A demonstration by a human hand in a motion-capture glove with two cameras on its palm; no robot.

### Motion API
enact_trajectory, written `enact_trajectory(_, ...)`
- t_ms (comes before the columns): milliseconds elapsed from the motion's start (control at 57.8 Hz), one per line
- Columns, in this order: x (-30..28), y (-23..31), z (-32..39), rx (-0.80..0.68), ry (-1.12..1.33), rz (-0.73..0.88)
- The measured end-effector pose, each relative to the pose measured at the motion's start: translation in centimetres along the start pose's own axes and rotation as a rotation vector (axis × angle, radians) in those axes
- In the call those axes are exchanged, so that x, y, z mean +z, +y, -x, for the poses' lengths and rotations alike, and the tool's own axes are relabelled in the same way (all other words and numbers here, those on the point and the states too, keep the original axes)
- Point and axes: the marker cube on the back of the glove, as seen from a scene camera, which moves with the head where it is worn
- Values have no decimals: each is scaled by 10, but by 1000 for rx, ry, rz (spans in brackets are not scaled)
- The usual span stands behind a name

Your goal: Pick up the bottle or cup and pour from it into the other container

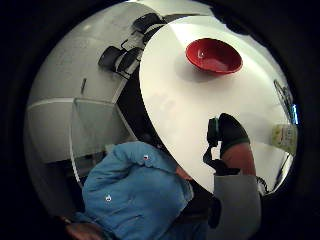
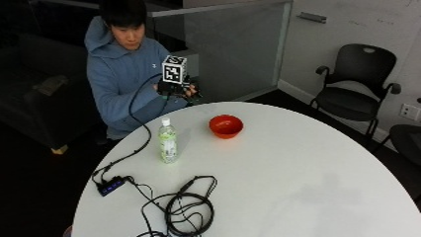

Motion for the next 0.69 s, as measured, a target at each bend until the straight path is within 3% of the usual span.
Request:
enact_trajectory(640, -19, 18, -25, 40, 59, -47)
enact_trajectory(692, -22, 24, -37, -24, 149, -53)
